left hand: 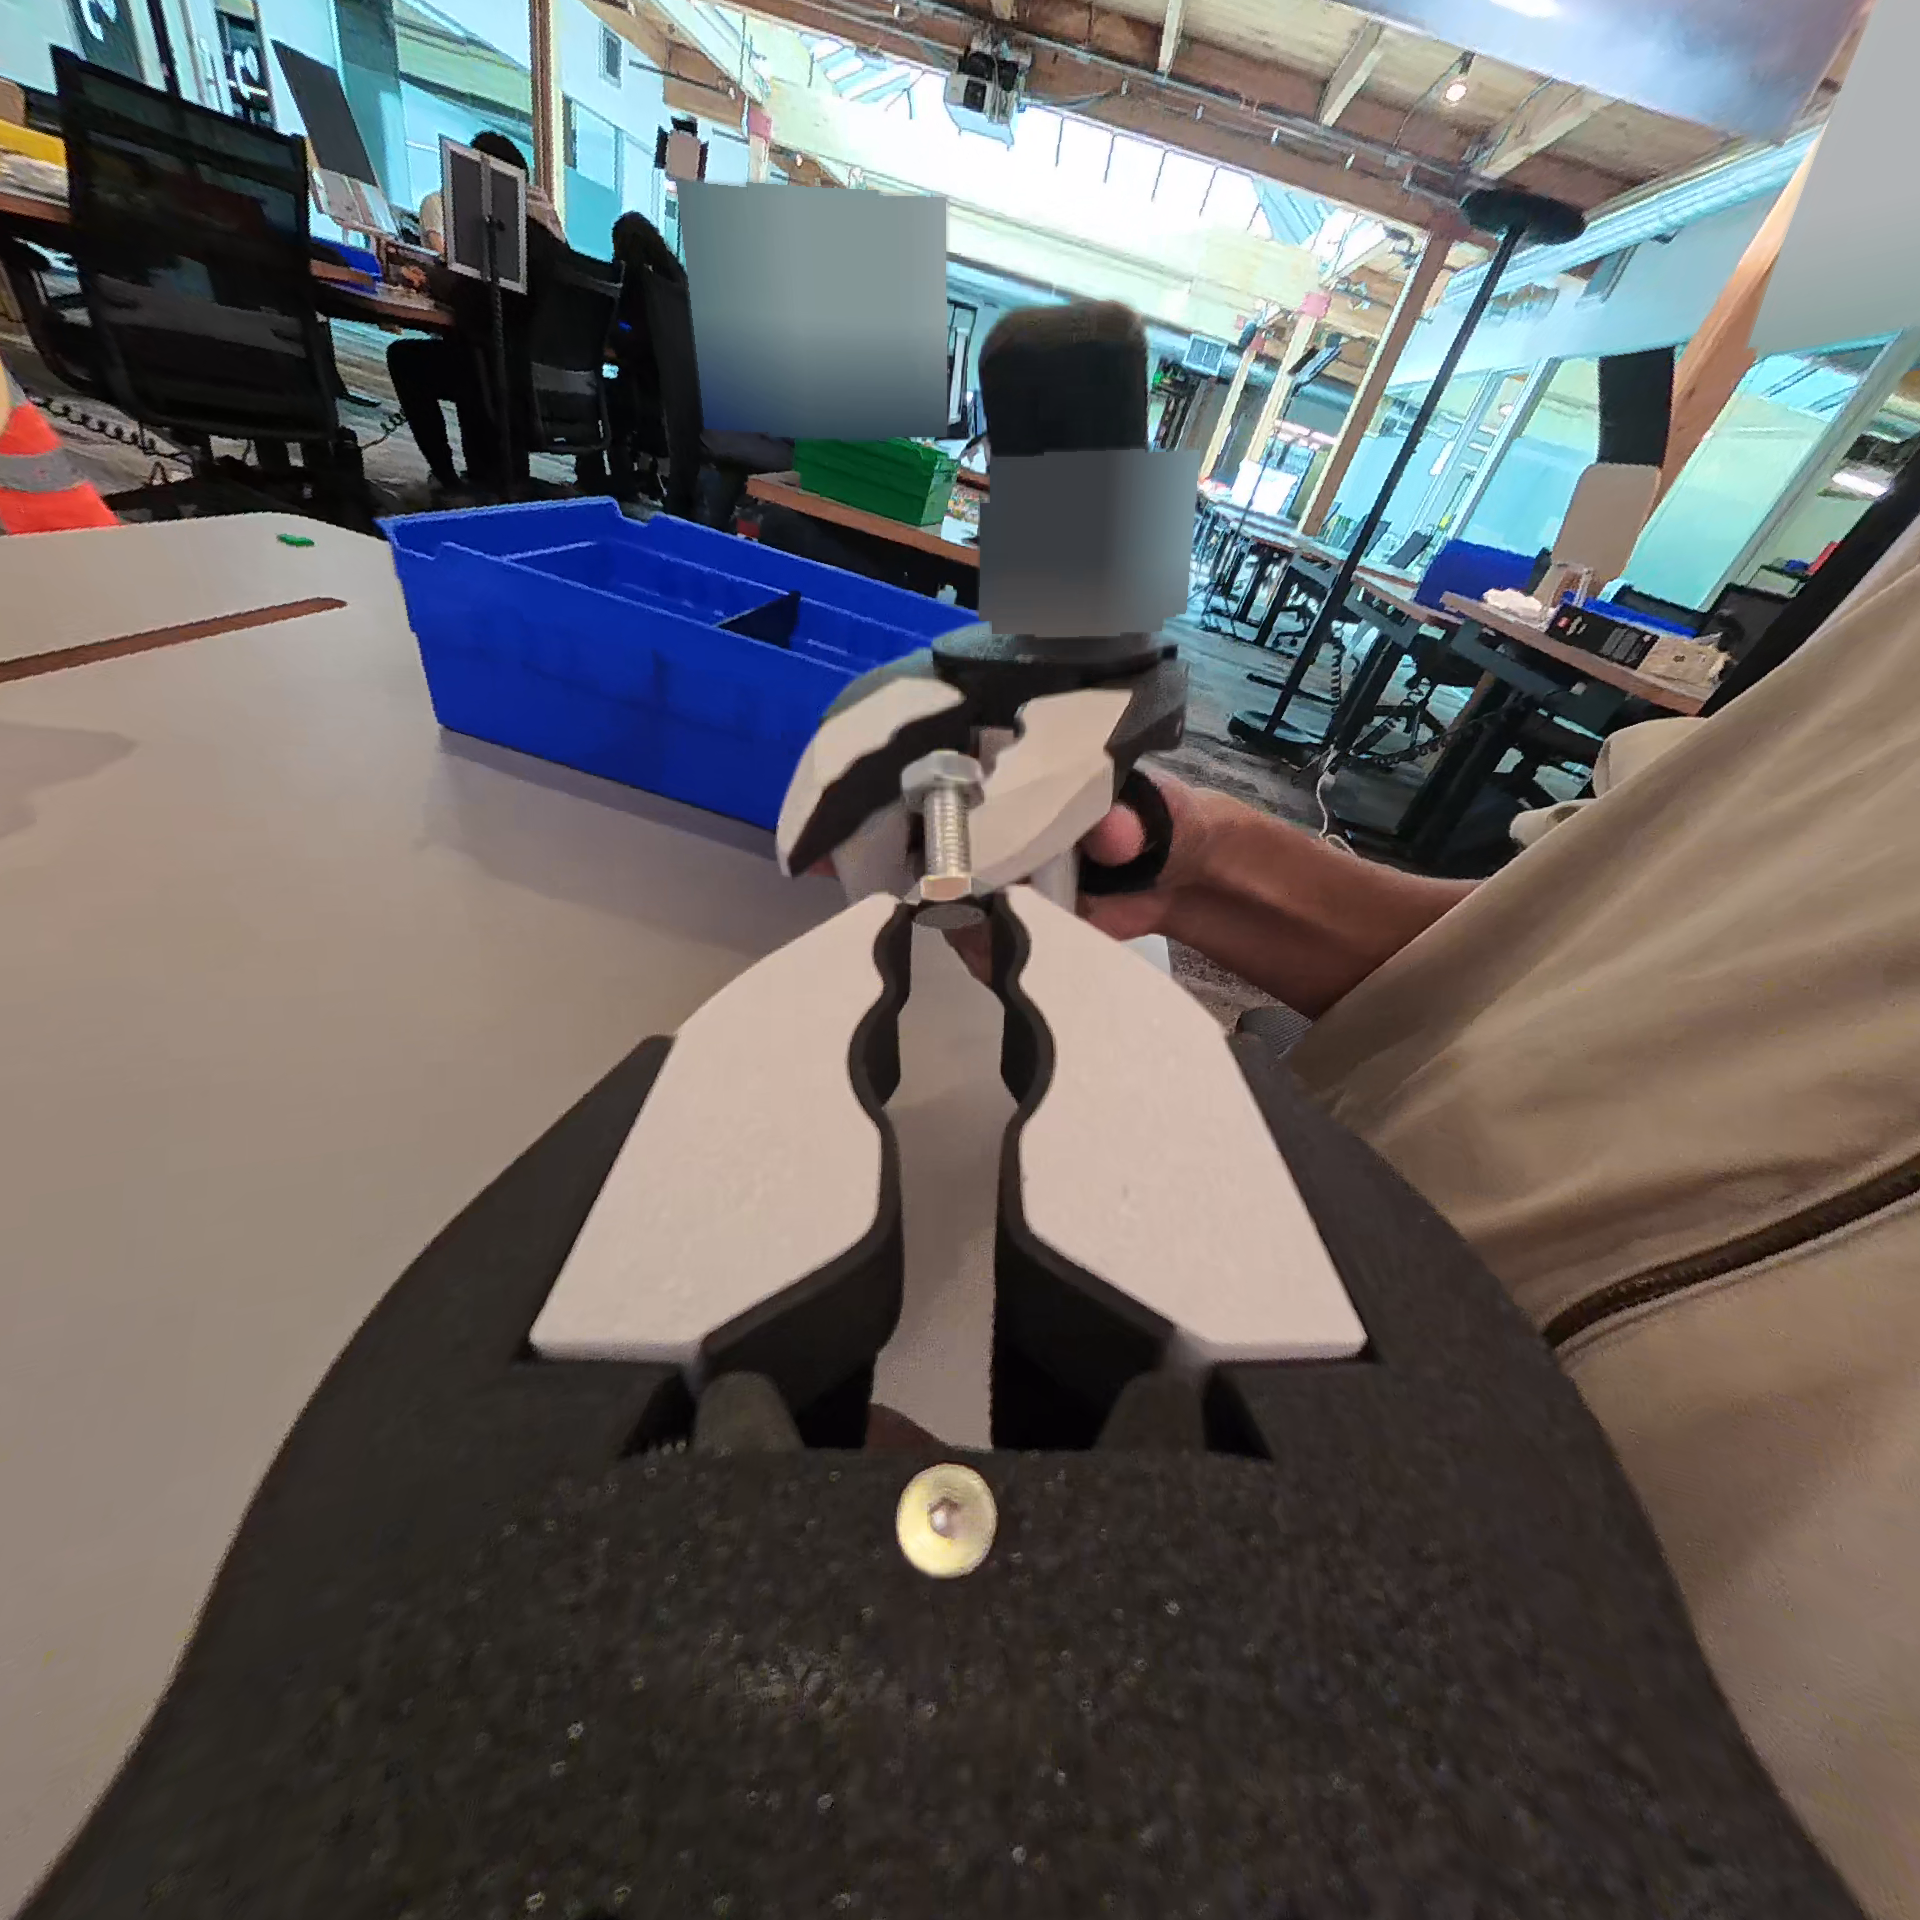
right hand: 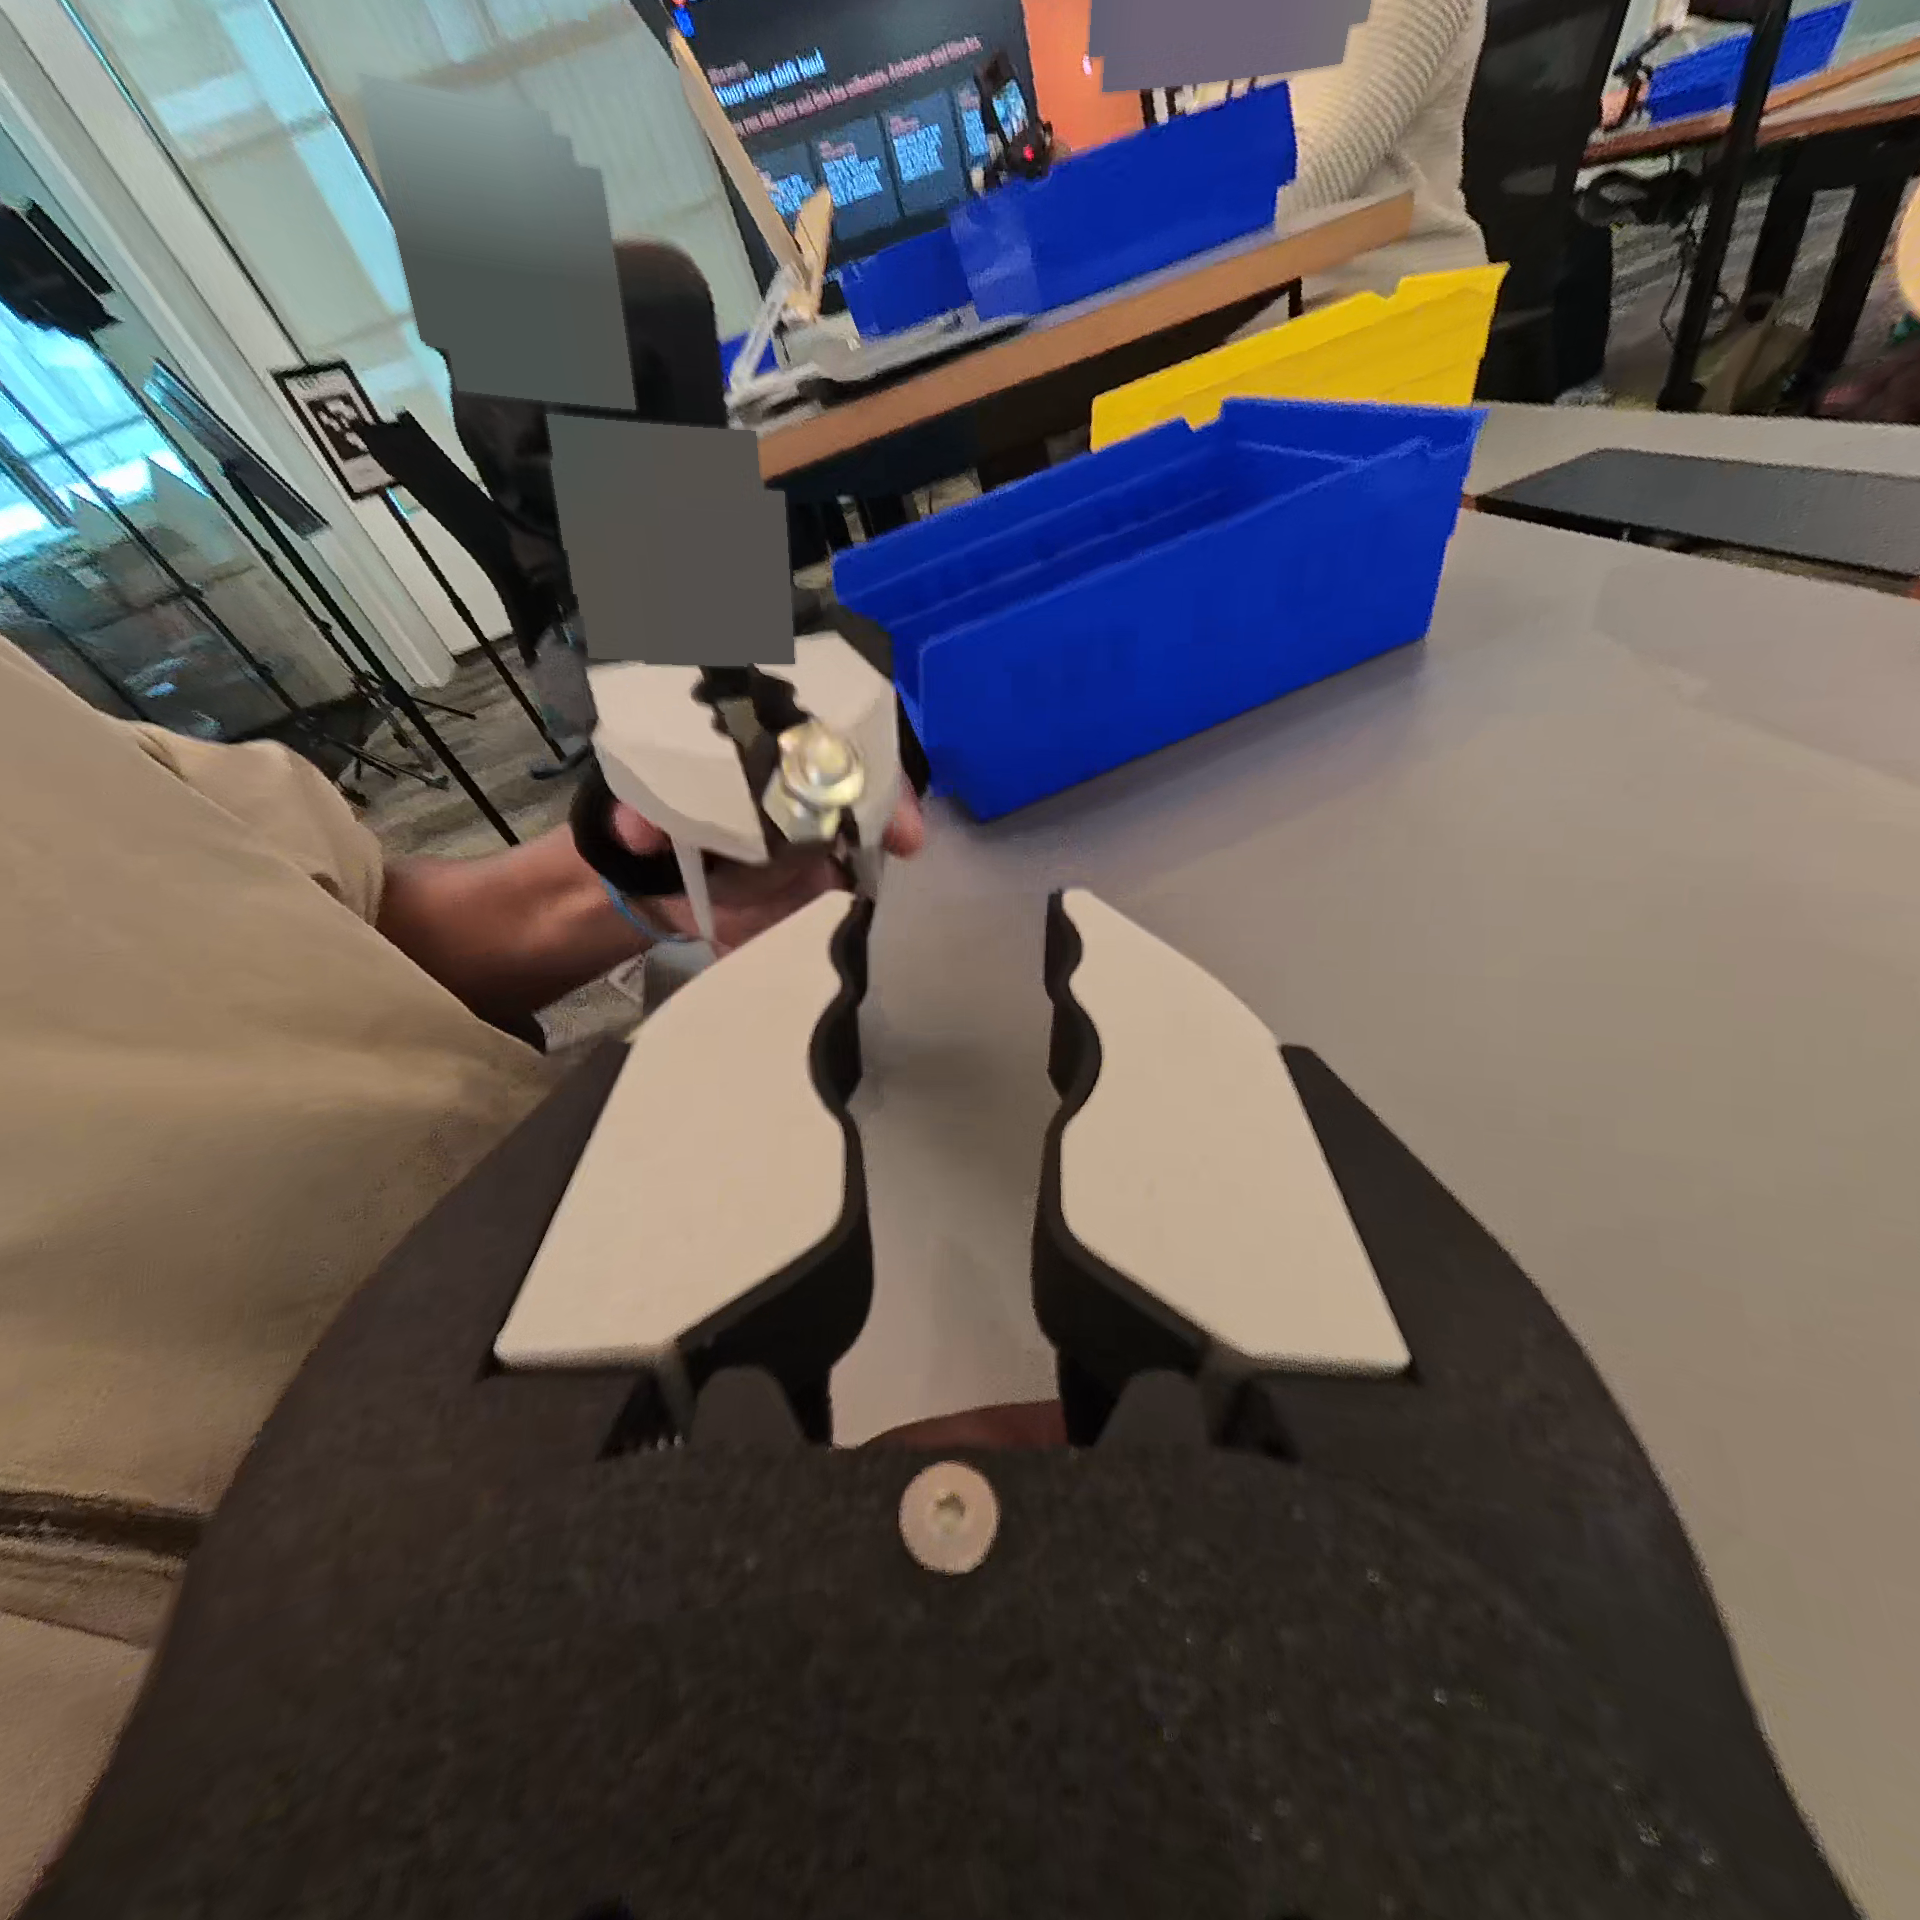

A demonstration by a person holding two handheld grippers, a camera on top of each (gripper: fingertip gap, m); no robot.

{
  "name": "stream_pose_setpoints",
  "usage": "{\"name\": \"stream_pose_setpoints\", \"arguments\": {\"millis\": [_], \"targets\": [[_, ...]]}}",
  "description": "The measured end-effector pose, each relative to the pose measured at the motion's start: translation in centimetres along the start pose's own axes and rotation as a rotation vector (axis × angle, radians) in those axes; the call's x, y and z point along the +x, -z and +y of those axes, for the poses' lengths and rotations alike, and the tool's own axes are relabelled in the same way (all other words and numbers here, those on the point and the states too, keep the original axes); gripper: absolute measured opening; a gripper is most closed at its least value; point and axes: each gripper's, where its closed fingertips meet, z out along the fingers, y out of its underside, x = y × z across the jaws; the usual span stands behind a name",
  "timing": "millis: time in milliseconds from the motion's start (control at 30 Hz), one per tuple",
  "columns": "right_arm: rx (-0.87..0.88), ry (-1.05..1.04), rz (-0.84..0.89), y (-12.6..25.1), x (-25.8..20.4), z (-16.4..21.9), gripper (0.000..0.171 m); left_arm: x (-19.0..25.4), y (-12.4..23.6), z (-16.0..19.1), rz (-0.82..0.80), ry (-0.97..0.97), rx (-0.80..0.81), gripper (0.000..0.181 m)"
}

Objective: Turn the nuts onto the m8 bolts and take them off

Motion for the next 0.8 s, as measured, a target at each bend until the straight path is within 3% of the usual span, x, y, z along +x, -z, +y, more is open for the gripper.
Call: {"name": "stream_pose_setpoints", "arguments": {"millis": [300,633,800], "targets": [[0.019,0.058,-0.047,-0.2,-1.9,-2.4,0.037,-0.2,-0.3,1.2,-0.024,-0.03,-0.054,0.014],[-0.068,0.017,0.004,0.0,0.1,1.2,0.032,0.5,0.2,0.1,0.002,-0.034,-0.023,0.014],[-0.036,0.062,-0.034,-0.1,-1.7,-0.9,0.037,0.1,-0.1,1.2,-0.019,-0.051,-0.065,0.015]]}}
